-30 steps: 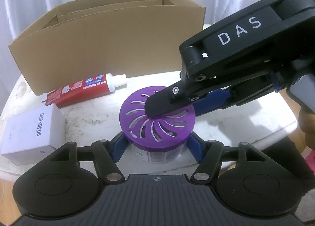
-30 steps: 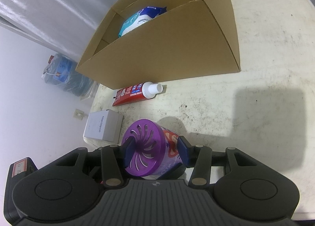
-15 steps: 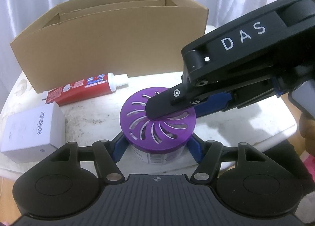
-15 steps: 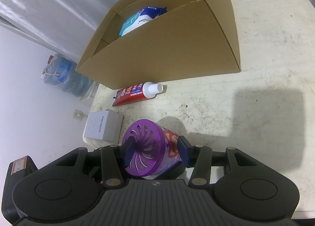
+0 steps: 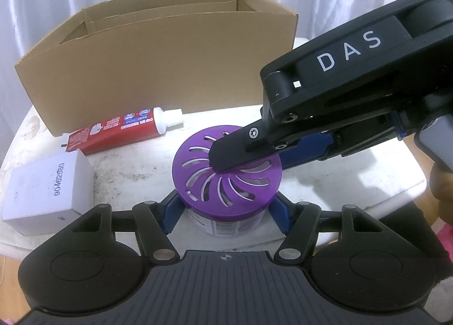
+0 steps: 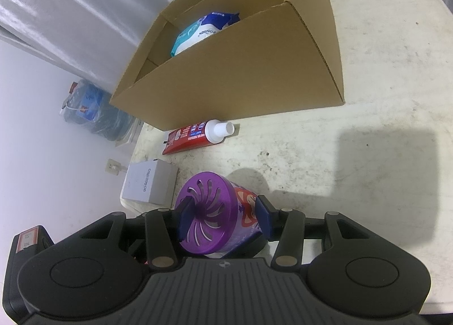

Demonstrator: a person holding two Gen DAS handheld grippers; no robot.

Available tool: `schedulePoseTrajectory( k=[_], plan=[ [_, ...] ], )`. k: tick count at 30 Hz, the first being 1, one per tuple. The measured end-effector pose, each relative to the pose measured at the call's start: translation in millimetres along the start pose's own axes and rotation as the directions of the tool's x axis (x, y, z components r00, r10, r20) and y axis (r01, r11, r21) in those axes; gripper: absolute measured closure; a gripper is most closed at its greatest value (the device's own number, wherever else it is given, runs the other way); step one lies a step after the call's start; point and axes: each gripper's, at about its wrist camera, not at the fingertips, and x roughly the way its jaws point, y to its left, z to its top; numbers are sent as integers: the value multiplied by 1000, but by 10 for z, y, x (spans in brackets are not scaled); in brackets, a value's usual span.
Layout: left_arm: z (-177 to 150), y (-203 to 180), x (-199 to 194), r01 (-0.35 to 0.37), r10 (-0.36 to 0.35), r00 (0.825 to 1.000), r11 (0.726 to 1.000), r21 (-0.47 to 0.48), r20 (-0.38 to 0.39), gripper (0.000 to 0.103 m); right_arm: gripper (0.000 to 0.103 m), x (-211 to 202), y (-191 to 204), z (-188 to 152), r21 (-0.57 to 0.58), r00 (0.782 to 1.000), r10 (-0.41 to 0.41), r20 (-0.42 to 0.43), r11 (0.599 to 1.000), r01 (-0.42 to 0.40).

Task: Organize objects
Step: 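Lift the purple can off the table with the right gripper, then carry the purple can with the right gripper over the cardboard box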

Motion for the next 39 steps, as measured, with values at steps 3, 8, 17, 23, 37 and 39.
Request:
schedulePoseTrajectory(
  k=[3, 8, 17, 23, 37, 39],
  plan=[
    [-1, 0, 1, 0, 0, 1000, 1000, 0, 0, 38, 52, 0, 1, 1, 1, 1000, 1, 1, 1000, -1],
    [-2, 7, -6, 3, -3, 1000, 1000, -1, 0, 38, 52, -7, 2, -1, 0, 1000, 0, 1, 1000, 0],
    [-19, 39, -43, 4, -4, 1000, 1000, 1, 7, 38, 52, -30, 27, 4, -7, 1000, 0, 6, 1000, 0],
    [-23, 40, -61, 5, -5, 1000, 1000, 4, 10, 38, 52, -42, 50, -8, -12, 1000, 1, 12, 1000, -1],
    [-3, 45, -134, 5, -6, 1000, 1000, 26, 20, 38, 52, -89, 61, -23, -18, 1000, 10, 29, 1000, -10],
    [-11, 47, -147, 6, -6, 1000, 1000, 30, 22, 38, 52, -95, 62, -28, -19, 999, 13, 32, 1000, -12]
  ],
)
